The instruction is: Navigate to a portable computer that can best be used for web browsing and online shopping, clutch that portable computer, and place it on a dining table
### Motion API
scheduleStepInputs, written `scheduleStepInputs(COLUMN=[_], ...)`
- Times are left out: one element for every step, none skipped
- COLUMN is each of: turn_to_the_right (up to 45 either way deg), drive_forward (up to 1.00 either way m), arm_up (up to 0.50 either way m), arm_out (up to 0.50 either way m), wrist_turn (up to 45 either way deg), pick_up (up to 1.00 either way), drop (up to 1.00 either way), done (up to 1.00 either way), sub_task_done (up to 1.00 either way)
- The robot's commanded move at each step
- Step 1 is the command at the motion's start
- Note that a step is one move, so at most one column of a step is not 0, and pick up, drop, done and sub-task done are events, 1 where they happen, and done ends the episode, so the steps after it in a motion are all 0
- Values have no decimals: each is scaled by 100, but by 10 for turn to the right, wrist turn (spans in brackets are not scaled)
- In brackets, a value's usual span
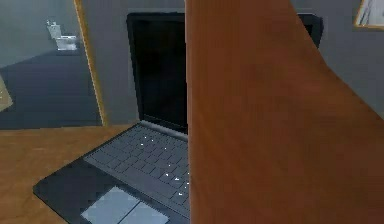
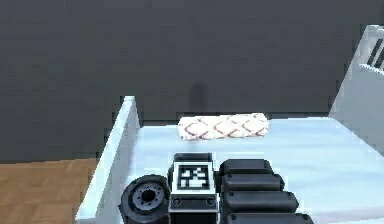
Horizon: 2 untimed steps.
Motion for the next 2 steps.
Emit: scheduleStepInputs(turn_to_the_right=[-450,-450], drive_forward=[0,0], arm_up=[0,0], arm_out=[0,0], wrist_turn=[0,0], pick_up=[0,0], drop=[0,0], done=[0,0], sub_task_done=[0,0])
